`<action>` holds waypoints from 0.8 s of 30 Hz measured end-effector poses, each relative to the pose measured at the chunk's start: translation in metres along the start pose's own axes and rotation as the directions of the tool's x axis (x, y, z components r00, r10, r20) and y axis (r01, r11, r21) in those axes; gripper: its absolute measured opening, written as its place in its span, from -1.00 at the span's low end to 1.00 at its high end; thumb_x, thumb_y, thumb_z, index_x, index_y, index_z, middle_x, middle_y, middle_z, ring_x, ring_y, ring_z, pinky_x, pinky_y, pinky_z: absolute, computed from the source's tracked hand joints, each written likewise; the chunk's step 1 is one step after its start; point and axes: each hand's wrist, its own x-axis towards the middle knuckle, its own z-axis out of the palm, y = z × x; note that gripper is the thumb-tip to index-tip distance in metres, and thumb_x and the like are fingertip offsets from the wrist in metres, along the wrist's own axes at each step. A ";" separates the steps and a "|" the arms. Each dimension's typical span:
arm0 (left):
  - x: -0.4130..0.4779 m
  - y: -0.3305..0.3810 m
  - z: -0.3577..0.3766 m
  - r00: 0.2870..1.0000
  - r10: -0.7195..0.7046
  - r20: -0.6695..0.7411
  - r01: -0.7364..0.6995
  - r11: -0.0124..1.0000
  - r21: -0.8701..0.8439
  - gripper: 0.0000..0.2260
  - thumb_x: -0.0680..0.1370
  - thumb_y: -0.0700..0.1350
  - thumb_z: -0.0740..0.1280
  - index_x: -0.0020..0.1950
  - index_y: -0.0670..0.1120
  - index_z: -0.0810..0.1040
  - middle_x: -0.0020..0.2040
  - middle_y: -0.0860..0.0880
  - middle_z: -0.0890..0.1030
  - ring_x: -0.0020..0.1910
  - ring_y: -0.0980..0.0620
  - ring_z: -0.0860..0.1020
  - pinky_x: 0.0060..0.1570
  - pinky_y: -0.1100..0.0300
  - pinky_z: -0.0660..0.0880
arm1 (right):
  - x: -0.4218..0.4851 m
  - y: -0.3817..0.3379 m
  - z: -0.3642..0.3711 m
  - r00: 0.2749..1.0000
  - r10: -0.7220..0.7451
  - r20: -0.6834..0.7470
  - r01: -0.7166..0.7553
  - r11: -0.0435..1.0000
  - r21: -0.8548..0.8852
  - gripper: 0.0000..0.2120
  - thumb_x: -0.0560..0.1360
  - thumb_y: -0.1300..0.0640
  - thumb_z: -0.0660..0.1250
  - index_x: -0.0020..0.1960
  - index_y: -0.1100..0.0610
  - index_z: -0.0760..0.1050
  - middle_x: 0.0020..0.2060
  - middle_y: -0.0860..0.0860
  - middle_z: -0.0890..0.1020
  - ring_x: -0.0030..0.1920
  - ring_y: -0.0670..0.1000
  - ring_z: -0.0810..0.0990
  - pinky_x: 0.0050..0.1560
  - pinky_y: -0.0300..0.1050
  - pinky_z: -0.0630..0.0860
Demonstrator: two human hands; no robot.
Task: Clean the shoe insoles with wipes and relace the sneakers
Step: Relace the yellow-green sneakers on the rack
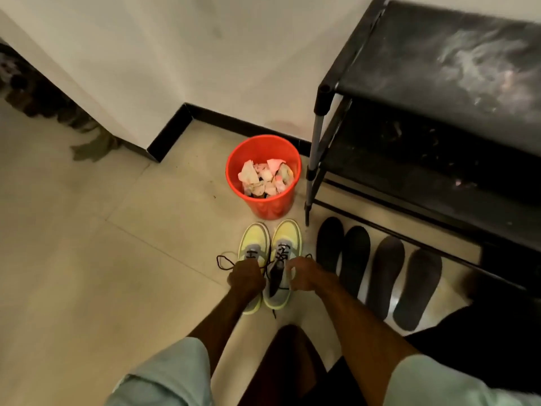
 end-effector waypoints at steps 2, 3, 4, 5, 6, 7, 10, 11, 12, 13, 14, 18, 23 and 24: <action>0.004 -0.011 0.024 0.994 -0.111 -0.022 0.111 0.994 -0.009 -0.58 0.55 0.03 0.33 0.39 -0.04 0.43 0.28 -0.17 0.49 0.26 -0.19 0.52 0.15 -0.09 0.55 | 0.015 0.010 0.009 0.996 -0.009 0.087 0.014 0.998 -0.061 -0.30 0.48 0.17 0.50 0.56 0.08 0.30 0.53 0.13 0.34 0.49 0.21 0.35 0.44 0.10 0.39; 0.006 -0.018 0.035 0.989 -0.147 0.000 0.147 0.989 0.013 -0.54 0.55 0.06 0.33 0.41 -0.01 0.38 0.29 -0.18 0.46 0.27 -0.21 0.49 0.16 -0.14 0.54 | 0.022 0.014 0.014 0.990 0.003 0.140 0.012 0.994 -0.107 -0.18 0.46 0.15 0.53 0.61 0.03 0.20 0.57 0.11 0.28 0.53 0.21 0.30 0.48 0.13 0.35; 0.007 -0.025 0.046 0.987 -0.157 0.041 0.155 0.987 0.044 -0.48 0.51 0.08 0.36 0.42 0.00 0.33 0.31 -0.20 0.43 0.28 -0.24 0.46 0.17 -0.19 0.53 | 0.028 0.016 0.019 0.984 0.013 0.177 0.014 0.989 -0.148 -0.09 0.44 0.15 0.55 0.64 -0.01 0.11 0.59 0.11 0.25 0.55 0.21 0.27 0.49 0.17 0.33; 0.011 -0.031 0.057 0.984 -0.155 0.088 0.149 0.986 0.073 -0.41 0.47 0.09 0.41 0.43 -0.02 0.30 0.31 -0.22 0.42 0.29 -0.27 0.45 0.17 -0.24 0.53 | 0.032 0.017 0.022 0.978 0.020 0.208 0.018 0.984 -0.177 -0.02 0.42 0.15 0.56 0.65 -0.04 0.05 0.59 0.12 0.24 0.55 0.21 0.27 0.48 0.19 0.33; 0.017 -0.037 0.066 0.985 -0.126 0.117 0.115 0.989 0.093 -0.36 0.42 0.08 0.43 0.42 -0.07 0.29 0.30 -0.24 0.44 0.28 -0.29 0.45 0.17 -0.25 0.53 | 0.037 0.016 0.025 0.973 0.019 0.229 0.029 0.978 -0.204 0.01 0.42 0.16 0.56 0.66 -0.05 0.00 0.59 0.13 0.24 0.55 0.22 0.27 0.48 0.19 0.34; 0.022 -0.044 0.074 0.982 -0.116 0.147 0.102 0.990 0.101 -0.35 0.40 0.06 0.44 0.41 -0.11 0.30 0.28 -0.26 0.47 0.27 -0.31 0.46 0.15 -0.25 0.54 | 0.040 0.015 0.028 0.966 0.017 0.260 0.046 0.971 -0.233 0.03 0.43 0.18 0.56 0.66 -0.06 -0.04 0.59 0.14 0.24 0.54 0.23 0.28 0.47 0.18 0.35; 0.028 -0.050 0.082 0.984 -0.079 0.161 0.072 0.996 0.049 -0.46 0.44 0.00 0.38 0.38 -0.13 0.39 0.25 -0.22 0.51 0.23 -0.27 0.51 0.13 -0.18 0.57 | 0.047 0.005 0.034 0.947 0.029 0.320 0.085 0.938 -0.335 -0.01 0.45 0.18 0.54 0.66 -0.07 -0.02 0.57 0.18 0.28 0.51 0.25 0.33 0.45 0.16 0.38; 0.024 -0.047 0.078 0.983 -0.085 0.161 0.080 0.996 0.040 -0.51 0.47 -0.04 0.38 0.37 -0.12 0.42 0.28 -0.22 0.49 0.25 -0.25 0.51 0.15 -0.15 0.57 | 0.049 0.002 0.037 0.943 0.039 0.331 0.088 0.928 -0.361 -0.05 0.45 0.16 0.53 0.65 -0.05 0.03 0.55 0.18 0.31 0.49 0.24 0.35 0.43 0.16 0.40; 0.020 -0.045 0.075 0.983 -0.092 0.158 0.087 0.996 0.036 -0.54 0.49 -0.07 0.38 0.37 -0.12 0.42 0.31 -0.21 0.46 0.28 -0.23 0.50 0.18 -0.12 0.55 | 0.052 -0.001 0.041 0.940 0.042 0.338 0.094 0.922 -0.376 -0.10 0.46 0.15 0.53 0.64 -0.01 0.10 0.52 0.17 0.35 0.47 0.24 0.39 0.41 0.15 0.42; 0.019 -0.044 0.074 0.982 -0.102 0.156 0.096 0.994 0.042 -0.55 0.51 -0.11 0.38 0.39 -0.13 0.42 0.33 -0.21 0.42 0.31 -0.22 0.47 0.21 -0.09 0.54 | 0.053 -0.003 0.044 0.944 0.039 0.327 0.097 0.916 -0.388 -0.17 0.47 0.14 0.52 0.62 0.05 0.17 0.49 0.18 0.40 0.43 0.23 0.43 0.38 0.13 0.45; 0.019 -0.044 0.076 0.983 -0.106 0.148 0.101 0.994 0.040 -0.55 0.52 -0.13 0.38 0.40 -0.13 0.42 0.35 -0.22 0.40 0.33 -0.22 0.45 0.24 -0.07 0.52 | 0.053 -0.004 0.047 0.947 0.042 0.318 0.093 0.914 -0.396 -0.23 0.48 0.14 0.51 0.59 0.09 0.23 0.45 0.18 0.44 0.40 0.22 0.47 0.34 0.11 0.48; 0.016 -0.048 0.088 0.977 -0.148 0.153 0.147 0.989 0.017 -0.60 0.56 -0.14 0.33 0.40 -0.12 0.43 0.36 -0.21 0.43 0.35 -0.20 0.47 0.25 -0.04 0.50 | 0.045 -0.013 0.041 0.996 -0.014 0.085 0.052 0.886 -0.461 -0.52 0.55 0.12 0.42 0.42 0.17 0.41 0.31 0.16 0.55 0.29 0.18 0.56 0.25 0.07 0.52; 0.004 -0.057 0.099 0.996 -0.052 0.067 0.050 0.998 0.037 -0.70 0.62 -0.20 0.21 0.35 -0.17 0.40 0.31 -0.20 0.45 0.27 -0.18 0.50 0.18 0.02 0.50 | 0.046 -0.027 0.035 0.991 -0.132 0.008 0.122 0.893 -0.434 -0.56 0.54 0.16 0.42 0.38 0.18 0.44 0.30 0.16 0.56 0.28 0.17 0.56 0.26 0.07 0.53; 0.005 -0.060 0.101 0.998 -0.032 0.045 0.031 0.999 0.031 -0.71 0.62 -0.21 0.20 0.34 -0.18 0.39 0.30 -0.21 0.45 0.25 -0.19 0.50 0.16 0.02 0.50 | 0.045 -0.028 0.041 0.990 -0.104 0.095 0.135 0.896 -0.423 -0.54 0.54 0.15 0.43 0.40 0.17 0.44 0.32 0.16 0.55 0.29 0.16 0.56 0.27 0.06 0.54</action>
